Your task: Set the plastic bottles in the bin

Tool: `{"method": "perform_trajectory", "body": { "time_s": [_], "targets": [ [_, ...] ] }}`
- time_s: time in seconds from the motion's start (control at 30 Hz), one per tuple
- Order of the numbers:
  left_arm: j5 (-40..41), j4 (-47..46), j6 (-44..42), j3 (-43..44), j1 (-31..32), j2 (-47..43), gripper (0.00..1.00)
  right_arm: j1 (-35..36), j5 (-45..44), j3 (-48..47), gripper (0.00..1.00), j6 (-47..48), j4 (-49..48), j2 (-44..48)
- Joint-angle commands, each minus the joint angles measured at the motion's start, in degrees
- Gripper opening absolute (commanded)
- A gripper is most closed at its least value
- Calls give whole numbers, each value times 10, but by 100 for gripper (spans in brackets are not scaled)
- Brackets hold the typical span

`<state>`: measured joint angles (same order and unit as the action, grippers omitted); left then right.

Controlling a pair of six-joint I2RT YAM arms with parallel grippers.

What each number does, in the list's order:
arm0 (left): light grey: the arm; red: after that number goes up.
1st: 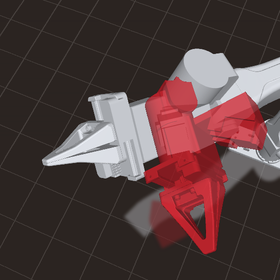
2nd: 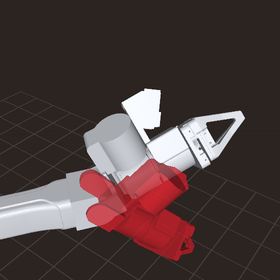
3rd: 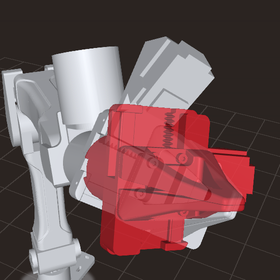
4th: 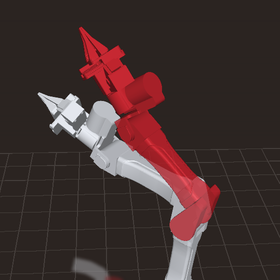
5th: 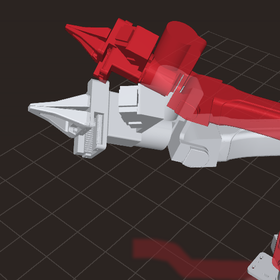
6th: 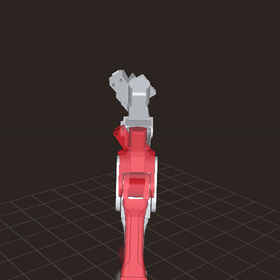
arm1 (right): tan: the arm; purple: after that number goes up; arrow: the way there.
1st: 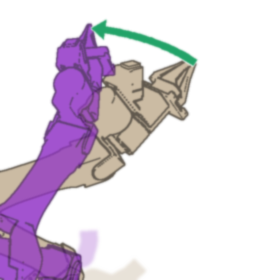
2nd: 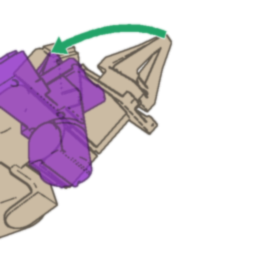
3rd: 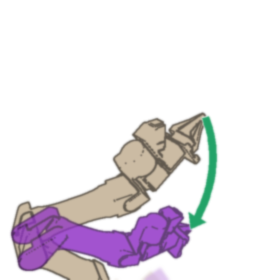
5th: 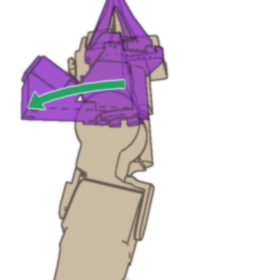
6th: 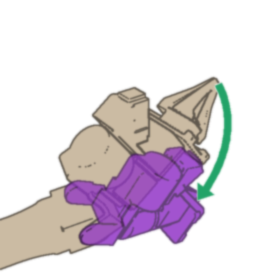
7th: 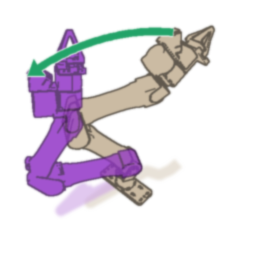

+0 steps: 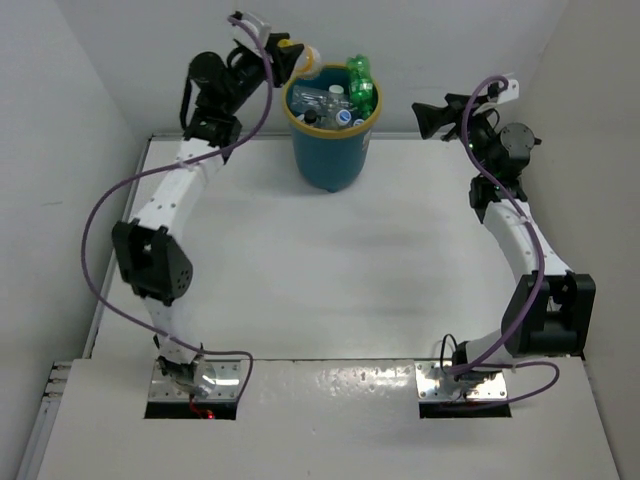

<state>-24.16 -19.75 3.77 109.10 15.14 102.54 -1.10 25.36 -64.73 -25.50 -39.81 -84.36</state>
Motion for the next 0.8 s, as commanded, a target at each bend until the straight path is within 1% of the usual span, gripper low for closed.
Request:
{"method": "perform_trajectory", "body": {
  "time_s": [0.0, 0.03, 0.1, 0.13, 0.17, 0.3, 0.47, 0.5, 0.6, 0.63, 0.7, 0.73, 0.77],
  "targets": [
    [-1, -66, 26, 36, 16, 94, 0, -14, 4, 8, 90, 4, -28, 13],
    [7, -73, 26, 73, 17, 113, 0, -14, 4, 10, 90, 4, -30, 14],
    [19, -73, 20, 113, 23, 150, 0, -21, 5, 12, 90, 4, -29, 17],
    [19, -73, 20, 150, 28, 182, 0, -23, 6, 14, 90, 3, -30, 17],
    [27, -73, 12, 162, 28, 194, 0, -26, 8, 15, 90, 1, -29, 17],
    [39, -102, -20, 170, 40, 217, 0, -35, 16, 28, 90, 1, -32, 24],
    [45, -94, -32, 170, 46, 242, 0, -38, 21, 40, 90, -1, -34, 27],
    [45, -94, -32, 163, 46, 247, 3, -37, 22, 41, 90, -3, -36, 26],
    [45, -79, -32, 147, 46, 247, 20, -37, 25, 42, 90, -3, -35, 27],
    [45, -73, -32, 147, 46, 247, 33, -37, 25, 43, 92, -4, -36, 28],
    [45, -51, -32, 147, 51, 247, 48, -38, 28, 40, 93, -6, -34, 28],
    [45, -44, -32, 147, 51, 240, 66, -38, 30, 37, 94, -7, -33, 29],
    [45, -38, -32, 147, 51, 232, 79, -38, 31, 36, 94, -8, -30, 30]
  ]
}}
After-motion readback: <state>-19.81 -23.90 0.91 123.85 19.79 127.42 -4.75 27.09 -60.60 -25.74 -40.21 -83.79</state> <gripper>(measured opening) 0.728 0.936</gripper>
